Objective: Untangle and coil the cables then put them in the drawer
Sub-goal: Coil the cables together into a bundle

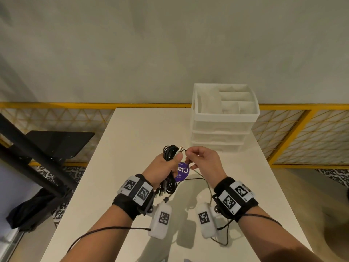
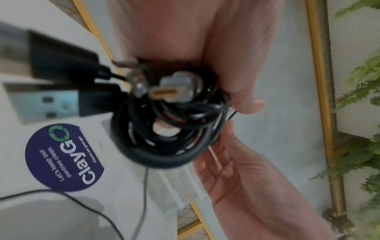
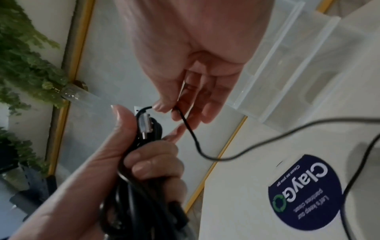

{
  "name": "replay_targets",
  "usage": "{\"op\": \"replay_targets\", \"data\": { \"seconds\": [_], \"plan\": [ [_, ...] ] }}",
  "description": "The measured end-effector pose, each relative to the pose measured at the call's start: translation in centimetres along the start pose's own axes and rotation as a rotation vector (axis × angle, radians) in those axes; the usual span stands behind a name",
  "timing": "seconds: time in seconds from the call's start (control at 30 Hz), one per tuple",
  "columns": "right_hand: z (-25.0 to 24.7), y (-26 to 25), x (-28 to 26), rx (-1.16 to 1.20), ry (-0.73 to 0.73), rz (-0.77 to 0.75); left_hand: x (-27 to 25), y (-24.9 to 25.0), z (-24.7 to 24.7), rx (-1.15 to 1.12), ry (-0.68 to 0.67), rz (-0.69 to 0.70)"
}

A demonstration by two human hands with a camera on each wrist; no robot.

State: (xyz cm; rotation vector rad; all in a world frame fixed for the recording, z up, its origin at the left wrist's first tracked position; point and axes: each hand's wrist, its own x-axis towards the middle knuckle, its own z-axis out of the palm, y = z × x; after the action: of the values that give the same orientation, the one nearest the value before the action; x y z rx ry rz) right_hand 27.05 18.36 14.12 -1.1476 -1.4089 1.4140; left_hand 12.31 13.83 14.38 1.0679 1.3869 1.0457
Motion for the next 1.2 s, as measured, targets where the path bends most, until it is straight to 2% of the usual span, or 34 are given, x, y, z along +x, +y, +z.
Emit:
{"op": "replay_targets", "data": {
  "seconds": [0.17,0.33,0.47,0.57,0.63,0.73,0.83,0.93,1.03,1.13,1.2],
  "plan": [
    [0.6,-0.4,-0.4,0.092,0.011,0.017,-0.5,0.0,1.1,-0.031,0.021,0.026],
    [0.3,-0.4,-0.6,0.019,0.000,-0.045,-0.5,0.0,1.4,-0.044,0.106,0.061],
    [0.3,-0.4,-0.8,-0.045,-0.087,-0.089,-0.6,0.3,1.4,-0.071,0.178,0.107],
    [0.5,0.3,-0.7,-0.178,-0.136,-0.086,-0.5,0.8,0.8,-0.069,0.238,0.109],
    [0.5,1.1,-0.7,-0.296,-0.238,-0.062,-0.3,1.3,0.3,-0.106,0.269,0.099],
    [0.1,2.7,-0.7,-0.452,-0.361,-0.072,-0.5,2.3,0.2,-0.327,0.190,0.126],
    [-0.4,4.1,-1.0,-0.403,-0.428,0.031,-0.8,3.2,0.1,-0.550,0.122,0.149],
    [-0.6,5.0,-1.2,-0.362,-0.499,0.112,-0.8,3.9,-0.3,-0.716,0.139,0.145],
    [-1.2,5.5,-1.5,-0.189,-0.506,0.188,-0.7,4.6,-1.3,-0.772,0.188,0.170],
    [-2.4,6.3,-1.8,0.009,-0.378,0.306,-0.6,5.1,-2.4,-0.782,0.267,0.250],
    [-3.1,6.7,-1.7,0.022,-0.283,0.342,-0.4,5.1,-3.2,-0.734,0.332,0.292]
  ]
}}
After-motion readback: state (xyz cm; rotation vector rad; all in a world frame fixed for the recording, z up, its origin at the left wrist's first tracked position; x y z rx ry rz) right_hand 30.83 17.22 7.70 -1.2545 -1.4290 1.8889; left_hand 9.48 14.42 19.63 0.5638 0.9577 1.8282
